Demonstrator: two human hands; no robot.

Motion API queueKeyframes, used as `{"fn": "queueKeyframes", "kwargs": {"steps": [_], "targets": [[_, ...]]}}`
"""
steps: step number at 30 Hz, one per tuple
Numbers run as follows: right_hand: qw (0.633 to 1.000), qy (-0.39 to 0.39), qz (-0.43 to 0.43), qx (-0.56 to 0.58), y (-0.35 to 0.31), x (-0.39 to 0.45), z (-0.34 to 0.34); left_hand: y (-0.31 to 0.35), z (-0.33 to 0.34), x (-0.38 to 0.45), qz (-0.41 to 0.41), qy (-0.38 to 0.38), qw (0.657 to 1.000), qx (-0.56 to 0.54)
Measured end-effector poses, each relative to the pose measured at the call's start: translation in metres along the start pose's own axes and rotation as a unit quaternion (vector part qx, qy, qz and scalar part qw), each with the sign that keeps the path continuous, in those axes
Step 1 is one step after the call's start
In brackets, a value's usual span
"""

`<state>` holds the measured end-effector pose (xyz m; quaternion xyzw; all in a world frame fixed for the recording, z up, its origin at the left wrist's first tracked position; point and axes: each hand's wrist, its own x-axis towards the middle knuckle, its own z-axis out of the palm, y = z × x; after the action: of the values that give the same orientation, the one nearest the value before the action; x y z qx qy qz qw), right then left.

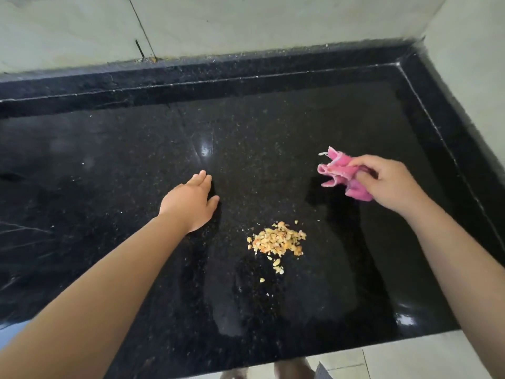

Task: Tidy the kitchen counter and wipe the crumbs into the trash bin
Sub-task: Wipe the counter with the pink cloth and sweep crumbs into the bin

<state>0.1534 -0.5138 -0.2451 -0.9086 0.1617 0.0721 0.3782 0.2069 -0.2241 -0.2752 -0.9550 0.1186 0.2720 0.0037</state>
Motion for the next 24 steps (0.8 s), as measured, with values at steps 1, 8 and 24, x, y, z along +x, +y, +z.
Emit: {"fn": "queueKeyframes", "kwargs": {"steps": [1, 8, 24], "targets": [[1.0, 0.012, 0.02, 0.002, 0.003, -0.002, 0.009, 0.001, 0.002, -0.005, 0.015, 0.013, 1.0, 0.01], [0.988, 0.098, 0.115, -0.036, 0.004, -0.061, 0.07, 0.002, 0.035, -0.049, 0.092, 0.047, 0.995, 0.009], [0.994, 0.044, 0.097, -0.012, -0.028, -0.049, 0.087, -0.047, 0.049, -0.053, 0.179, 0.002, 0.973, 0.144]]}}
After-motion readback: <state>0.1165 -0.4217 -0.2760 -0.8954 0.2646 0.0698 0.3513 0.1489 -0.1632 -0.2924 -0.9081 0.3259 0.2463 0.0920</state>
